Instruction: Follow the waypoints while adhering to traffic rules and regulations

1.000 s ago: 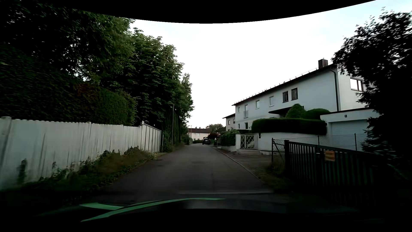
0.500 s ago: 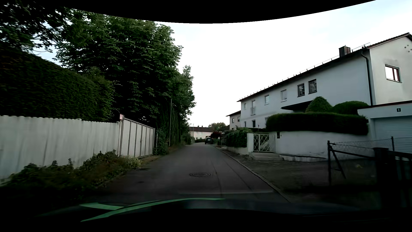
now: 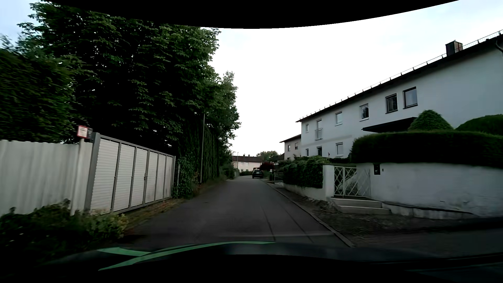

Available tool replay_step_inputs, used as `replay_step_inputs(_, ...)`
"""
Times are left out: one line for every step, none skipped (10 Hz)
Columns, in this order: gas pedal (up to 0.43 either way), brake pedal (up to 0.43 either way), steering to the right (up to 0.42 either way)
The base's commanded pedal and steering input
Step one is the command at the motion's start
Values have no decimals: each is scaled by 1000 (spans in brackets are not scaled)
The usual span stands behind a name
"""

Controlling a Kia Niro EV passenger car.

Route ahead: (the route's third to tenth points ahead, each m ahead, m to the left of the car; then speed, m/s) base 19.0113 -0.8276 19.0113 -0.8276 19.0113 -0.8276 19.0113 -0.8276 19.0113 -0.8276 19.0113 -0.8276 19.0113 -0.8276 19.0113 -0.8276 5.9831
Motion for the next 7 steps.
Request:
replay_step_inputs(118, 0, -13)
replay_step_inputs(118, 0, -12)
replay_step_inputs(110, 0, -12)
replay_step_inputs(98, 0, -12)
replay_step_inputs(79, 0, -12)
replay_step_inputs(67, 0, -11)
replay_step_inputs(67, 0, -9)
